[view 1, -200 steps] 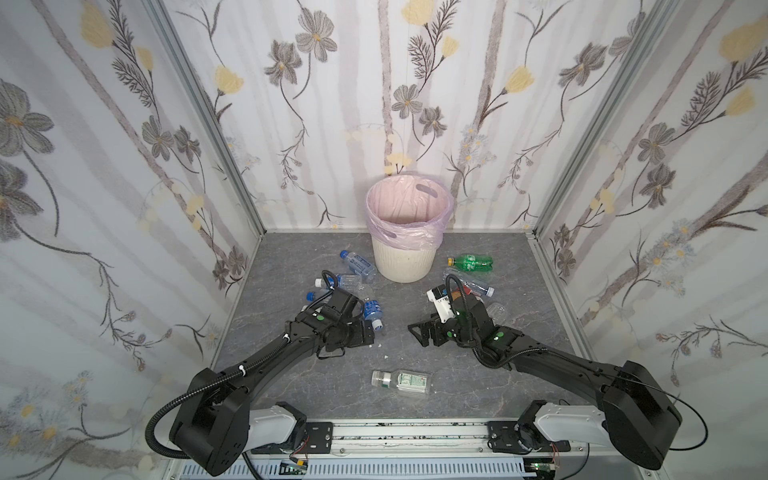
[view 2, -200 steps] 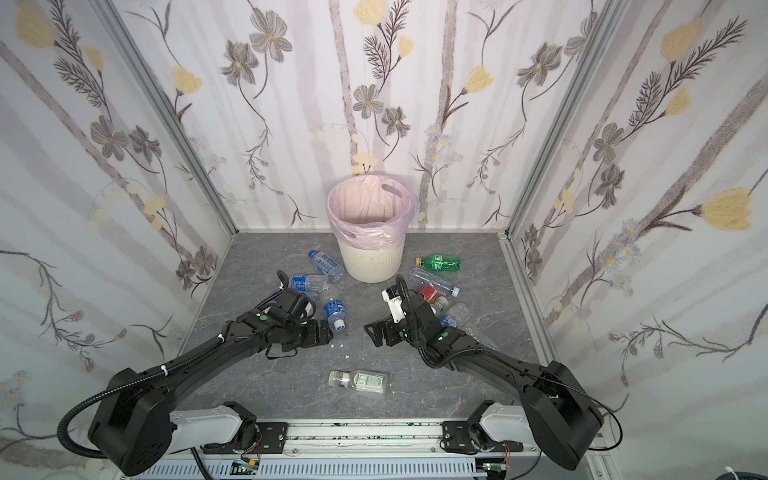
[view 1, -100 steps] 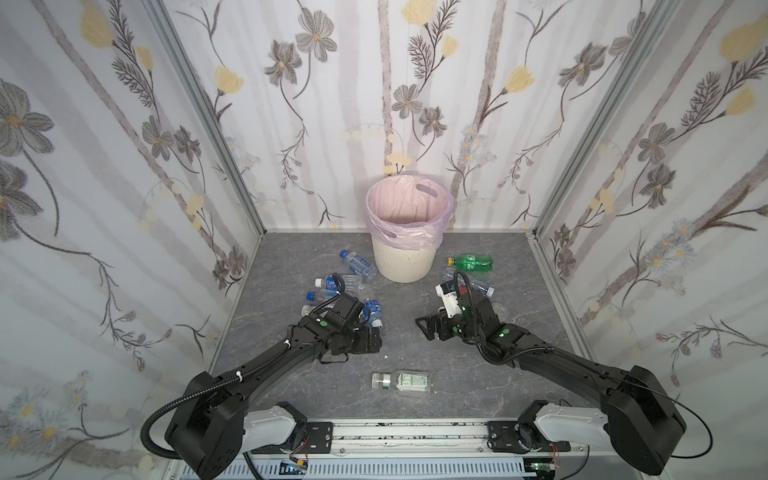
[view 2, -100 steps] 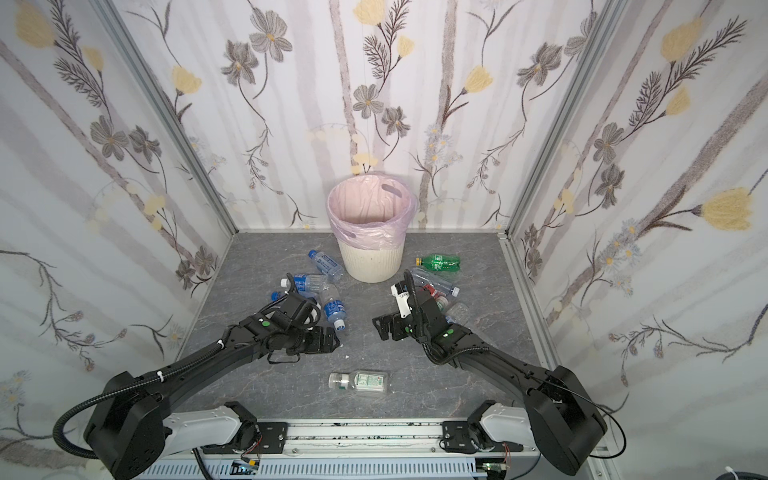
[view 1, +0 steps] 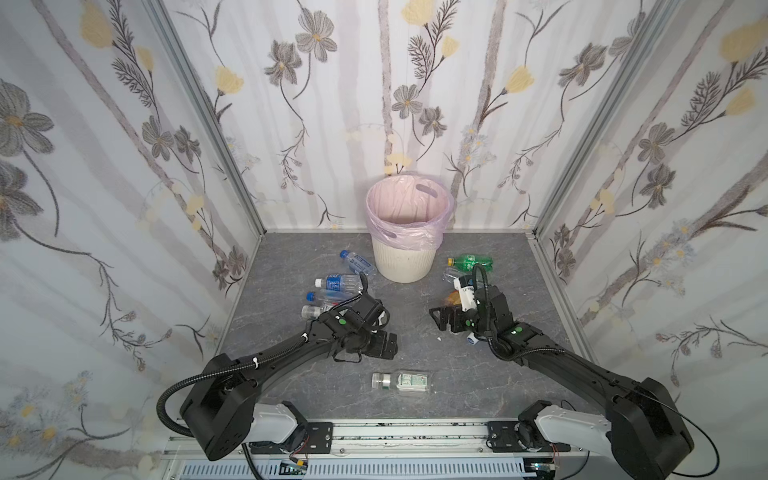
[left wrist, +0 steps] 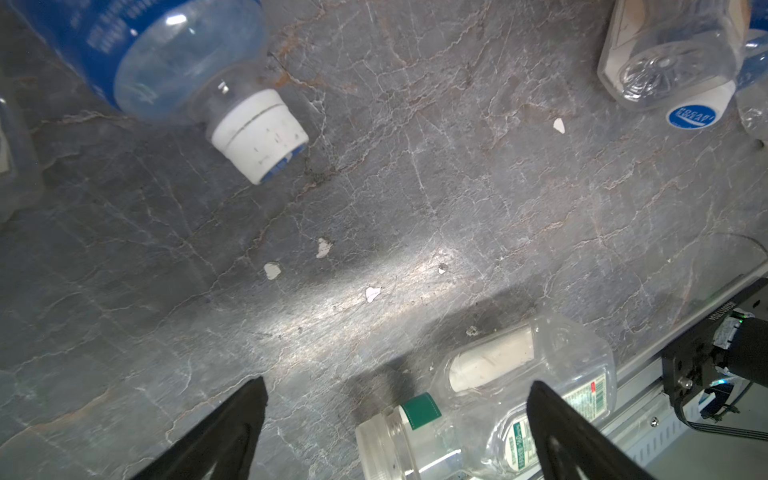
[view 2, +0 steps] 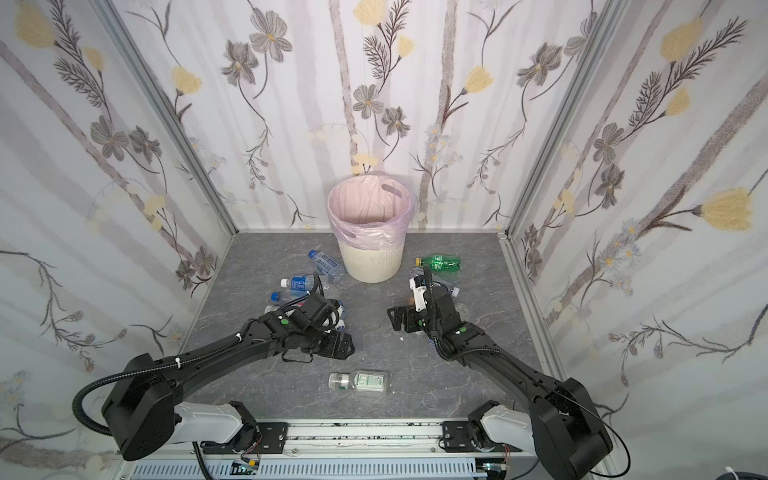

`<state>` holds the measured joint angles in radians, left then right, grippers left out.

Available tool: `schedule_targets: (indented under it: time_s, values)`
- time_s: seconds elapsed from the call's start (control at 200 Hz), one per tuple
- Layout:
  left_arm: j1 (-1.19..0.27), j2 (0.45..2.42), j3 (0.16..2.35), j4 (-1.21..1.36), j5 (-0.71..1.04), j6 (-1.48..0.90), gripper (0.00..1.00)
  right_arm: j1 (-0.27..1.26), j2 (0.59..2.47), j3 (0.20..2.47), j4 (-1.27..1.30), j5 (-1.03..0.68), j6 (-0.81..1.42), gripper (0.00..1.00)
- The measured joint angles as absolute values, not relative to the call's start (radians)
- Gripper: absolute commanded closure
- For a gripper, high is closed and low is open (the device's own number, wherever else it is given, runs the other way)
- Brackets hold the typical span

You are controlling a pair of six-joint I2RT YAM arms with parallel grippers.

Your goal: Throw the plastic bottles in the bin

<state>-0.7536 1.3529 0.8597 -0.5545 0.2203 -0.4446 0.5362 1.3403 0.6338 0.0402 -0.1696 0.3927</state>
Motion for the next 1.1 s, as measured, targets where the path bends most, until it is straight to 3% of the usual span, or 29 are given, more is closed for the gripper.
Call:
schedule_targets:
  time_s: [0.22,0.719,1.099]
  values:
    - [-0.736,1.364,0.86,-0.554,0.221,-0.537,0.0,0.525,1.345,0.634,0.041,-0.177,0.403,0.0]
    - [-0.665,1.267,0.813,-0.557,0.226,-1.003,0.0,0.517,1.367,0.658,0.043,-0.179,0.403,0.0]
    - [-0.654,1.312,0.754,-0.566,0.338,-1.073,0.0,0.516,1.364,0.651,0.049,-0.181,0.403,0.0]
